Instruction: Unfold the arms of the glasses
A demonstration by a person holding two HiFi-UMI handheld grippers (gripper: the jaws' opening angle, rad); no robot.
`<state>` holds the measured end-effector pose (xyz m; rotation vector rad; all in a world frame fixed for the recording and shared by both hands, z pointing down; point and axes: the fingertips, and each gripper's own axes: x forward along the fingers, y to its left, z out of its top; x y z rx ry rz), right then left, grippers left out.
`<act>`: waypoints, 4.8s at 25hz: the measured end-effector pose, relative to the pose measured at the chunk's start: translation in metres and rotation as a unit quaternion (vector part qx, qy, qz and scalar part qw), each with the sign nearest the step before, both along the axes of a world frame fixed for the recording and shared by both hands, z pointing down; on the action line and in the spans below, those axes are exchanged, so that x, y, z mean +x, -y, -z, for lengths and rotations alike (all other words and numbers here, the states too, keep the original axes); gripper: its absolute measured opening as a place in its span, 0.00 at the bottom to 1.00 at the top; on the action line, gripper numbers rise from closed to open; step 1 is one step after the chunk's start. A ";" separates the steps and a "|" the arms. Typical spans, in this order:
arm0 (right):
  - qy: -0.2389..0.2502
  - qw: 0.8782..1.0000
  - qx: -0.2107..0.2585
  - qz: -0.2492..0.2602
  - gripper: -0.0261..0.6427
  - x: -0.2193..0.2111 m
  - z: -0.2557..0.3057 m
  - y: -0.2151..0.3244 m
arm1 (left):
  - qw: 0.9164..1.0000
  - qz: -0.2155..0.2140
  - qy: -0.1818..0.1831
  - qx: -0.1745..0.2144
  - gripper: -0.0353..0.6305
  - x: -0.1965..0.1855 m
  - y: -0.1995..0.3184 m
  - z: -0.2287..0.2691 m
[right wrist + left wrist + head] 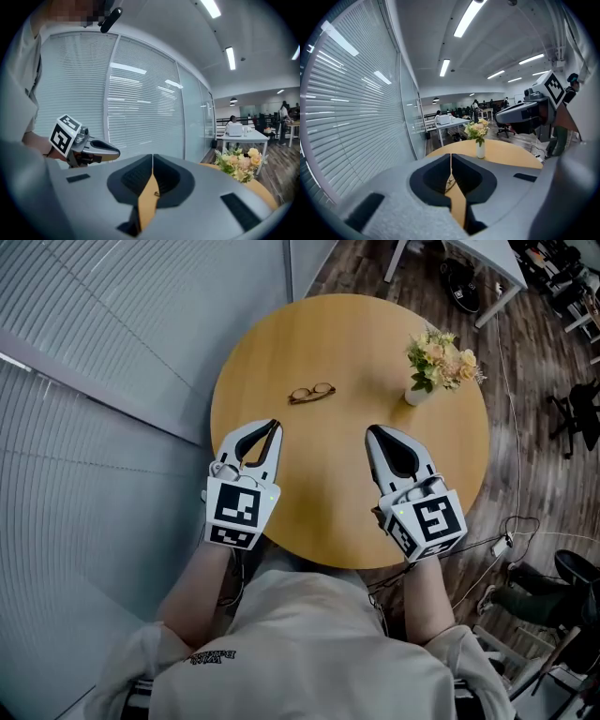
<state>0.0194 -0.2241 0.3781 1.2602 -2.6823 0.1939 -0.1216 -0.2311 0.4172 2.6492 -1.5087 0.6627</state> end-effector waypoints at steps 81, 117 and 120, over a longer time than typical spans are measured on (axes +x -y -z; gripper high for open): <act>0.012 0.981 -0.185 -0.063 0.08 0.049 -0.206 0.090 | 0.961 -0.061 0.265 -0.045 0.11 0.070 0.199 -0.258; 0.019 0.986 0.159 -0.050 0.08 0.048 0.163 -0.045 | 0.963 -0.032 -0.250 0.099 0.11 0.037 -0.012 0.160; 0.025 0.988 0.150 -0.034 0.08 0.041 0.162 -0.052 | 0.960 -0.031 -0.260 0.096 0.11 0.036 -0.029 0.160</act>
